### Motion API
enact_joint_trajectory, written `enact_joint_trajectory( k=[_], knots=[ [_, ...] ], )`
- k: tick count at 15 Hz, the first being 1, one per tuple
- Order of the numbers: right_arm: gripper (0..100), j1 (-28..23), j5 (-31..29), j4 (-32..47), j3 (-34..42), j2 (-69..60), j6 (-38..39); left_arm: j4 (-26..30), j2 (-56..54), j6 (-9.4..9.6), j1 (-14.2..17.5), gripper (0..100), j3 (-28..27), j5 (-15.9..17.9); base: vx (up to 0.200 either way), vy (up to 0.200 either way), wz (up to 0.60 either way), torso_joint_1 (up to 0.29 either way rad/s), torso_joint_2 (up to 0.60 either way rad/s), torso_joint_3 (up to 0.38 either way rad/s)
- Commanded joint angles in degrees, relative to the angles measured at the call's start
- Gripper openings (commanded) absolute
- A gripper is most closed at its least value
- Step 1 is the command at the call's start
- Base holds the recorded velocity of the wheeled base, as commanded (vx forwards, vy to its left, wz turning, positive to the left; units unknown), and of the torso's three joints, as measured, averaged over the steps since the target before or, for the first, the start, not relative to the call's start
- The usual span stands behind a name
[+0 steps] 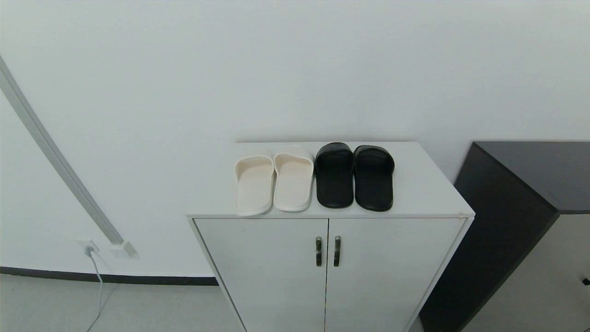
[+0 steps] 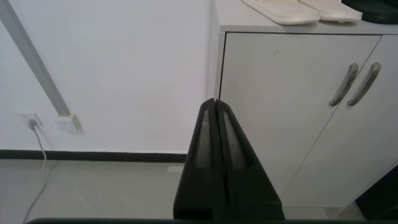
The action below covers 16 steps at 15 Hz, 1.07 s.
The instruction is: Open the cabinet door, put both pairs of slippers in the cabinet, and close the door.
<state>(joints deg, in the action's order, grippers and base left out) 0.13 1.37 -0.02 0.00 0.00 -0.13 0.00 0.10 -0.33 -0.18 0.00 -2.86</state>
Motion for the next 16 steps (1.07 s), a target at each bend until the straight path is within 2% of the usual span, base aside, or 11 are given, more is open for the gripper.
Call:
enact_joint_trajectory(
  k=[1, 2, 3, 4, 5, 7, 10, 12, 14, 16],
  knots=[
    [100, 0.04, -0.13, -0.06, 0.00, 0.00, 0.05, 0.00, -0.01, -0.02, 0.01, 0, 0.00, -0.04, 0.000, 0.000, 0.00, 0.000, 0.00, 0.000],
    [100, 0.04, -0.93, -1.56, -1.23, 0.00, 1.01, 0.00, -0.01, -0.02, 0.01, 0, 0.00, -0.04, 0.000, 0.000, 0.00, 0.000, 0.00, 0.000],
    [100, 0.13, -1.10, -2.17, -10.55, 1.76, 5.67, 0.00, -0.01, -0.02, 0.01, 0, 0.00, -0.04, 0.000, 0.000, 0.00, 0.000, 0.00, 0.000],
    [100, 0.31, -0.49, 1.43, -16.87, 5.62, 8.13, 0.00, -0.01, -0.02, 0.01, 0, 0.00, 0.05, 0.000, 0.000, 0.00, 0.000, 0.00, 0.000],
    [100, 0.31, 3.29, 6.44, -20.74, 10.37, 6.29, 0.00, -0.01, -0.02, 0.01, 0, 0.00, -0.04, 0.000, 0.000, 0.00, 0.000, 0.00, 0.000],
    [100, 0.31, 8.83, 6.00, -20.13, 18.28, 4.97, 0.00, -0.01, -0.02, 0.01, 0, 0.00, -0.04, 0.000, 0.000, 0.00, 0.000, 0.00, 0.000],
    [100, 4.00, 9.97, -6.66, -20.21, 36.74, 4.88, 0.00, -0.01, -0.02, 0.01, 0, 0.00, -0.04, 0.000, 0.000, 0.00, 0.000, 0.00, 0.000],
    [100, 9.62, 6.54, -11.58, -23.55, 47.11, 4.97, 0.00, -0.01, -0.02, 0.01, 0, 0.00, -0.04, 0.000, 0.000, 0.00, 0.000, 0.00, 0.000],
    [100, 18.41, -0.93, -12.02, -27.42, 53.17, 6.90, 0.00, -0.01, -0.02, 0.01, 0, 0.00, 0.05, 0.000, 0.000, 0.00, 0.000, 0.00, 0.000],
    [100, 31.59, -12.97, -12.98, -31.29, 60.29, 12.53, 0.00, -0.01, -0.02, -0.08, 0, 0.00, 0.05, 0.000, 0.000, 0.00, 0.000, 0.00, 0.000]
  ],
)
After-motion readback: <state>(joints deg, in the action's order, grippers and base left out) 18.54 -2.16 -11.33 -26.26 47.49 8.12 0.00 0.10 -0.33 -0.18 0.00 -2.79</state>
